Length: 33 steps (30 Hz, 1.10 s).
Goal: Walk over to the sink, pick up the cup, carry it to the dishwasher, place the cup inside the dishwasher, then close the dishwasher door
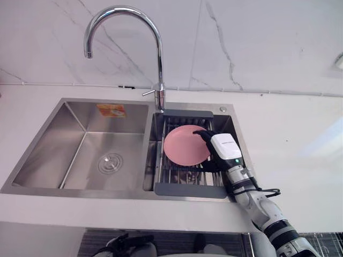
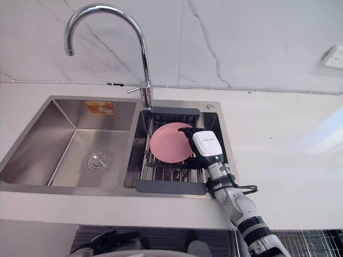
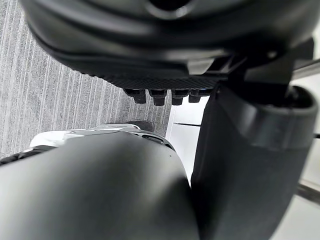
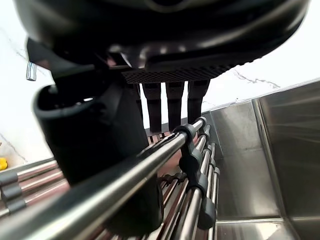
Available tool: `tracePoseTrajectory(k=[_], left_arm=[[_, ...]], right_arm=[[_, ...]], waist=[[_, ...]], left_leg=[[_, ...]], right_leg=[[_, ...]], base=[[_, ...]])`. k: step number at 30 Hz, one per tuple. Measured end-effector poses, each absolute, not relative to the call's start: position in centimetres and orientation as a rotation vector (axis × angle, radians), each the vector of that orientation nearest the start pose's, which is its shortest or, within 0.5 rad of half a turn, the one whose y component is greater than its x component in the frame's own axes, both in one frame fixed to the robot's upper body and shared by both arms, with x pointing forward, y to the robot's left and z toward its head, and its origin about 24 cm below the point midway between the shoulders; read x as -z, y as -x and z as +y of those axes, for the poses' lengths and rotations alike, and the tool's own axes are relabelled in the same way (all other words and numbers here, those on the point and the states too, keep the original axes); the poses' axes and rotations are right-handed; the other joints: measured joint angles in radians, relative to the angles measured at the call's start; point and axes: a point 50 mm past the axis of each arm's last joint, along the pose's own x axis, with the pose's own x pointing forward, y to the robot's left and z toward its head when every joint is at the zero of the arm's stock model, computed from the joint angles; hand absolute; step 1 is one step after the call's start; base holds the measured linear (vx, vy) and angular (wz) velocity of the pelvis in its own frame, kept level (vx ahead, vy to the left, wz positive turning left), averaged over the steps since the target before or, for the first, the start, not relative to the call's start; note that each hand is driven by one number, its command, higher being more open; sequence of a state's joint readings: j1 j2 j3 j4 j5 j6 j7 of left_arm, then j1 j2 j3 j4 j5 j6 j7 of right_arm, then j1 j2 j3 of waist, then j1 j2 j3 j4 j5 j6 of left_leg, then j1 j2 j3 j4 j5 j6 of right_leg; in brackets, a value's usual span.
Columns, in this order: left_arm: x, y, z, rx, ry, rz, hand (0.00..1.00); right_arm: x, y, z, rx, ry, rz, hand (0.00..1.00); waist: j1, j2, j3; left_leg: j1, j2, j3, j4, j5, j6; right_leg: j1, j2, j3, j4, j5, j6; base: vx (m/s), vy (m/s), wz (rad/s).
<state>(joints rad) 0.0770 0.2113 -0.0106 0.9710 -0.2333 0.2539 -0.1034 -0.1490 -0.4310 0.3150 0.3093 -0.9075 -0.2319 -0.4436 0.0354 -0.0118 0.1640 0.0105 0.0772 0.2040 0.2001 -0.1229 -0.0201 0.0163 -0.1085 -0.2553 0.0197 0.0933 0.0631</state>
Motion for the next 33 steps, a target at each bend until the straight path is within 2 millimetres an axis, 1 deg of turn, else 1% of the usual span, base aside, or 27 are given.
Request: tracePoseTrajectory(k=[7,10,11,13,22,27,28,33], left_arm=[[15.7,-9.2,22.1,-0.128,0.113,1.267,1.00],[15.7,-9.3,22.0,-0.119,0.101,1.263,1.00],[15.6,-9.4,22.0,-0.115,0.098,1.259,1.00],[15.6,-9.5,21.9,-0.114,0.098,1.256,1.00],[15.6,-9.4,21.9,-0.110,0.096,1.252,1.00],[15.6,-9.4,22.0,-0.112,0.097,1.249,1.00],[15.6,-9.3,22.0,-0.112,0.097,1.248,1.00],[15.6,-9.2,22.0,-0.115,0.097,1.248,1.00]], right_arm=[[-2.9,-26.3,-16.2,-0.152,1.259,-0.420,0.00],[-2.9,-26.2,-15.6,-0.206,1.276,-0.453,0.00],[-2.9,-26.2,-15.6,-0.229,1.291,-0.463,0.00],[-3.0,-26.3,-15.6,-0.231,1.293,-0.466,0.00],[-3.3,-26.5,-15.6,-0.246,1.296,-0.470,0.00],[-3.6,-26.6,-15.7,-0.223,1.238,-0.460,0.00],[-4.2,-26.7,-15.7,-0.197,1.200,-0.468,0.00],[-5.5,-26.9,-15.5,-0.106,1.099,-0.500,0.00]], waist=[[0.003,0.001,0.000],[0.007,0.002,0.000],[0.014,0.002,0.000],[0.019,0.002,0.000],[0.018,0.002,0.000],[0.014,0.002,0.000],[0.008,0.002,0.000],[0.001,0.004,0.001]], left_leg=[[0.000,-0.007,-0.004,-0.004,0.004,0.002],[0.000,-0.008,-0.006,-0.004,0.004,0.003],[-0.002,-0.008,-0.009,-0.004,0.005,0.003],[-0.002,-0.008,-0.010,-0.004,0.005,0.003],[-0.001,-0.009,-0.014,-0.003,0.005,0.003],[0.000,-0.009,-0.013,-0.004,0.005,0.003],[0.000,-0.009,-0.012,-0.004,0.005,0.003],[0.007,-0.009,-0.004,-0.009,0.005,0.003]], right_leg=[[0.001,-0.006,-0.005,0.001,0.000,0.000],[0.002,-0.007,-0.008,0.001,0.000,0.000],[0.002,-0.007,-0.011,0.001,0.000,0.000],[0.003,-0.007,-0.013,0.001,0.000,0.001],[0.006,-0.009,-0.016,0.001,0.000,0.001],[0.006,-0.009,-0.015,0.001,0.000,0.001],[0.006,-0.009,-0.015,0.001,0.000,0.001],[0.006,-0.009,-0.007,0.001,0.000,0.001]], base=[[0.00,0.000,0.01],[-0.01,-0.001,0.03],[-0.01,-0.005,0.05],[0.00,-0.002,0.02],[0.00,0.000,0.00],[0.00,0.000,0.00],[0.00,0.000,0.00],[0.00,0.000,-0.04]])
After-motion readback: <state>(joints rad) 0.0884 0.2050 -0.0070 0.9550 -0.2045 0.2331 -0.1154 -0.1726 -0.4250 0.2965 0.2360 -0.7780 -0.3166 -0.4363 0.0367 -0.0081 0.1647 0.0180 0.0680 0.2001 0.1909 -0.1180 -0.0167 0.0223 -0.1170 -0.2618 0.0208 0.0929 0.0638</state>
